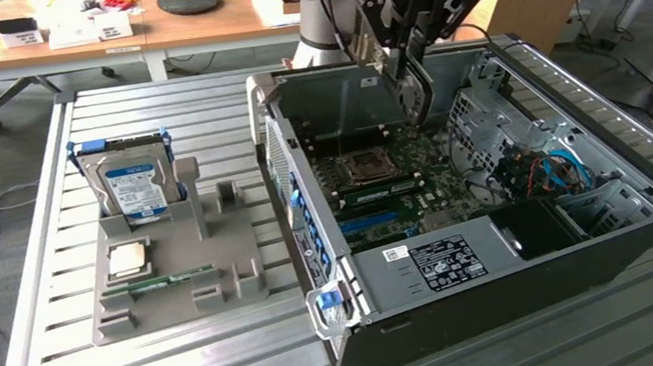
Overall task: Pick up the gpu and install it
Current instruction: 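Pick up the gpu and move the gpu toward the slot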
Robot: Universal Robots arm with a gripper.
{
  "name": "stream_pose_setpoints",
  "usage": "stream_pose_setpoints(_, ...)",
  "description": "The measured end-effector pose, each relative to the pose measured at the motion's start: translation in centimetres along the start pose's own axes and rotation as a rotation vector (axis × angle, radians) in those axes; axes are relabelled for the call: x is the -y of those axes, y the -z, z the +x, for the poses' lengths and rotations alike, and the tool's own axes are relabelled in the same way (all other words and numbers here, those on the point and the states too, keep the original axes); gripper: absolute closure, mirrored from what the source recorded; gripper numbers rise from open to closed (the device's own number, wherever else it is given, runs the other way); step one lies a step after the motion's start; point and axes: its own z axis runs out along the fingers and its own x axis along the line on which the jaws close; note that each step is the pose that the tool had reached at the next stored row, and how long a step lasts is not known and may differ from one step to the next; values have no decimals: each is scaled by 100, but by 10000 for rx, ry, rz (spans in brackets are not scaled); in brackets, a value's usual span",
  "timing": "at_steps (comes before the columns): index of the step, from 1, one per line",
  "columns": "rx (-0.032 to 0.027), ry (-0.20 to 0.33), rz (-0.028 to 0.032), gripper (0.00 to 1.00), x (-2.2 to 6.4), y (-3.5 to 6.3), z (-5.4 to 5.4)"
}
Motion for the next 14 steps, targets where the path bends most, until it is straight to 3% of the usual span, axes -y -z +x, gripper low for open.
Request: stream_pose_setpoints(14,0,0,0,73,-5,-3,-136)
